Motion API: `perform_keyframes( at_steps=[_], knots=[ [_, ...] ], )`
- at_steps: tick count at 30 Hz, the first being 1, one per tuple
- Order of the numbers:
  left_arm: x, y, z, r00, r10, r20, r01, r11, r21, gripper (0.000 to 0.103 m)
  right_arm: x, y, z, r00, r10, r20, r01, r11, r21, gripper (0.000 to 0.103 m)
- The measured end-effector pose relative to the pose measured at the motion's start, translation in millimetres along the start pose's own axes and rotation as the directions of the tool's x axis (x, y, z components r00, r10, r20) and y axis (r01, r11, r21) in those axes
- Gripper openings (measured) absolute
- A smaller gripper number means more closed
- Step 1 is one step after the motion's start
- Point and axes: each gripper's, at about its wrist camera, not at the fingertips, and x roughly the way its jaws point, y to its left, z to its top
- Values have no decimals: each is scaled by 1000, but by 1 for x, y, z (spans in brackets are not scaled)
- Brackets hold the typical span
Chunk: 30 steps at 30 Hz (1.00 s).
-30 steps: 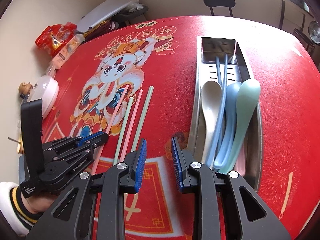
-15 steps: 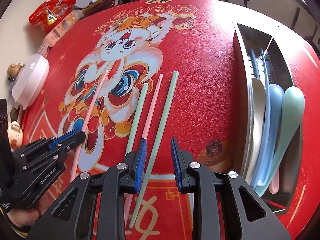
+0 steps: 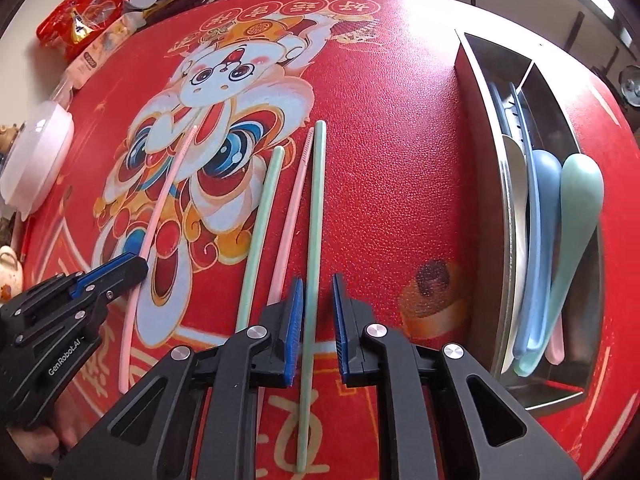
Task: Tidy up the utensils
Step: 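Grasp a green chopstick with the right gripper while the left grasps a pink chopstick, then lift both chopsticks and carry them over the steel tray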
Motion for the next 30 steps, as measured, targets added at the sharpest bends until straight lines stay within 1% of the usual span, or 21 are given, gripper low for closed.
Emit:
perform_keyframes(
  at_steps=[4, 8, 14, 15, 21, 28, 30],
  knots=[
    [-3, 4, -4, 1000, -5, 1, 5, 1000, -7, 6, -1, 0, -4, 1000, -14, 1, 14, 1000, 10, 11],
    [-6, 8, -7, 1000, -15, -1, 15, 1000, -11, 6, -1, 3, -6, 999, -37, 7, 37, 999, -18, 11],
    [-8, 10, -11, 1000, -11, 2, 11, 1000, -3, 7, -1, 4, -4, 999, -37, 13, 37, 999, -23, 8],
    [-8, 10, -10, 1000, -11, 1, 11, 1000, -2, 7, 0, 5, -4, 999, -37, 14, 37, 999, -26, 6],
    [-8, 13, -11, 1000, -31, 3, 31, 1000, -4, 8, 0, 8, -5, 998, -48, 36, 50, 998, -39, 6],
    [-8, 15, -13, 999, -44, 13, 43, 999, 13, 8, -2, 5, -9, 998, -22, 63, 26, 998, -55, 6],
    [-9, 14, -13, 999, -37, 12, 36, 999, 18, 8, -2, 5, -9, 998, -23, 64, 26, 998, -51, 6]
  ],
)
